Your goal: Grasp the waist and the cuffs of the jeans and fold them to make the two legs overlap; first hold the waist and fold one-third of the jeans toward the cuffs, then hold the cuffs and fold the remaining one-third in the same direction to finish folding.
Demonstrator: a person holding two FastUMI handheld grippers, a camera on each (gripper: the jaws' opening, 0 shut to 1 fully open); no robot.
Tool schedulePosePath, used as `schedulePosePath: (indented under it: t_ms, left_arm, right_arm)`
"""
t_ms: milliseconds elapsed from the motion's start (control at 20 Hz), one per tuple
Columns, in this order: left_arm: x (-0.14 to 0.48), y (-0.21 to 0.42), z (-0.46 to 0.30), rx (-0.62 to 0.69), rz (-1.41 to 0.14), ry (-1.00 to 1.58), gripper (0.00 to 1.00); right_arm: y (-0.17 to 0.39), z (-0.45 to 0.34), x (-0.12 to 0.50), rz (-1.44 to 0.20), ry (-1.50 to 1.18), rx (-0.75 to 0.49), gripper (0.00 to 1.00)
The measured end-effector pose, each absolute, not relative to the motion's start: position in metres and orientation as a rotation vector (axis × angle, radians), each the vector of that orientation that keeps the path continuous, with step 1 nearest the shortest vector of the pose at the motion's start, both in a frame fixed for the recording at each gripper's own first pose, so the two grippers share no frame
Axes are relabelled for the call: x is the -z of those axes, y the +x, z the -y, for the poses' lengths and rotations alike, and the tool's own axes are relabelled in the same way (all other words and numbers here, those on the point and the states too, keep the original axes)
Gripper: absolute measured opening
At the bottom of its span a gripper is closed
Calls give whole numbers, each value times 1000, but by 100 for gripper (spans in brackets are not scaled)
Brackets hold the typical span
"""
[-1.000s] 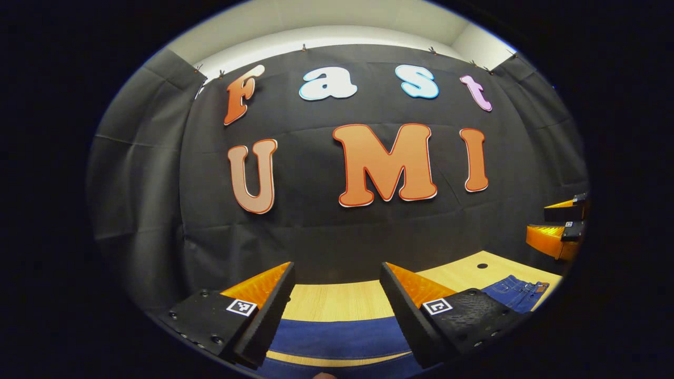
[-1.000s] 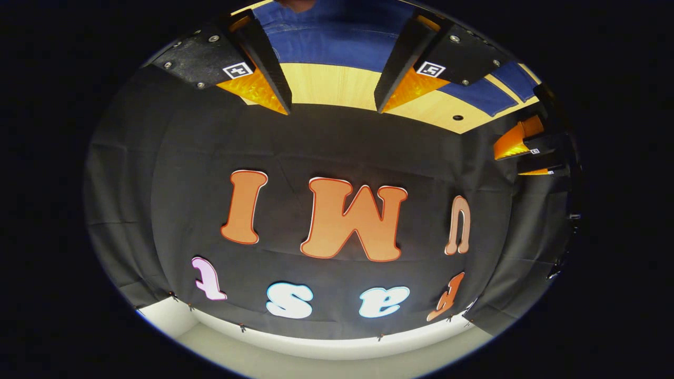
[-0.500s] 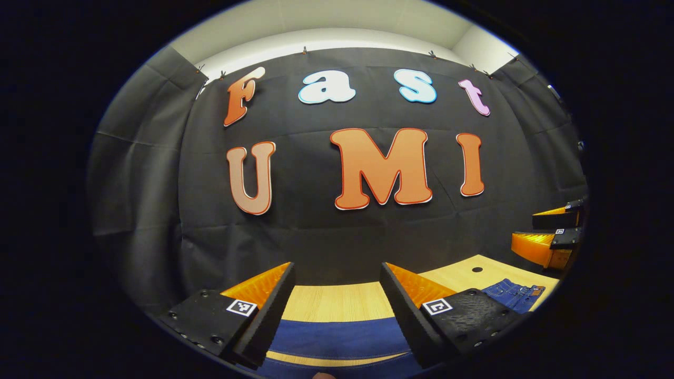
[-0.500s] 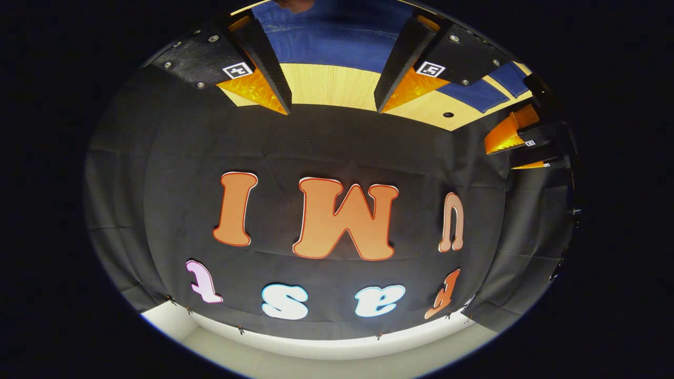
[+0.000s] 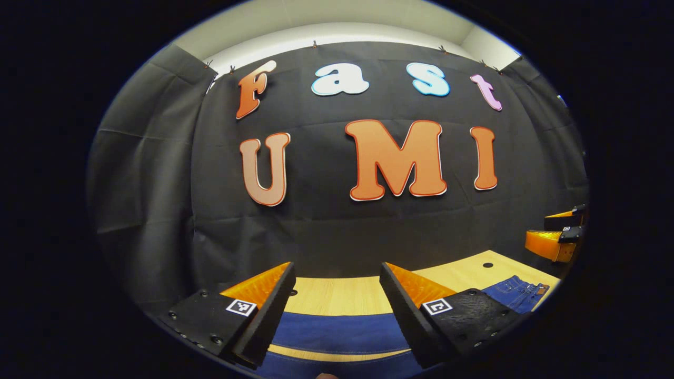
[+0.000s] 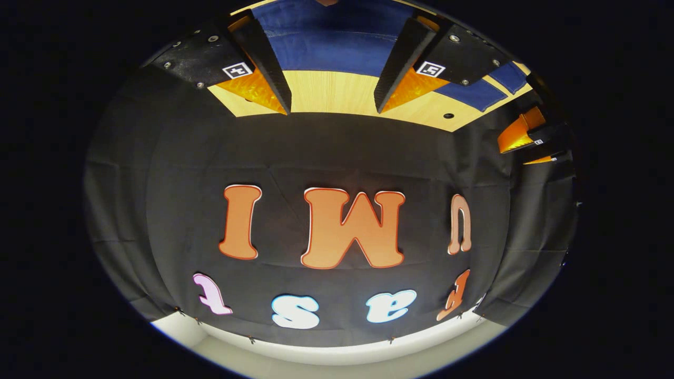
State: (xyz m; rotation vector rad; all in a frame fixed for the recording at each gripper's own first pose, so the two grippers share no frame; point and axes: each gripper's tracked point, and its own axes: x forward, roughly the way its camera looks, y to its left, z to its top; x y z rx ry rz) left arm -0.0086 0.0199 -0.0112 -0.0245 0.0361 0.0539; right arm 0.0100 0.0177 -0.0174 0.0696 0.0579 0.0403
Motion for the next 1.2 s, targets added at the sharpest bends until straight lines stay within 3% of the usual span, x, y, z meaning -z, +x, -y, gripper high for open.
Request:
schedulePosePath:
  t_ms: [800,1200]
  left_arm:
    - [136,-23,-86,-179,-354,-141,99]
    - [205,-44,-137,-283,-537,-285,99]
  right_arm:
    - [7,44,117,-318,81,94,97]
    - [-11,96,192,-541,150,183,98]
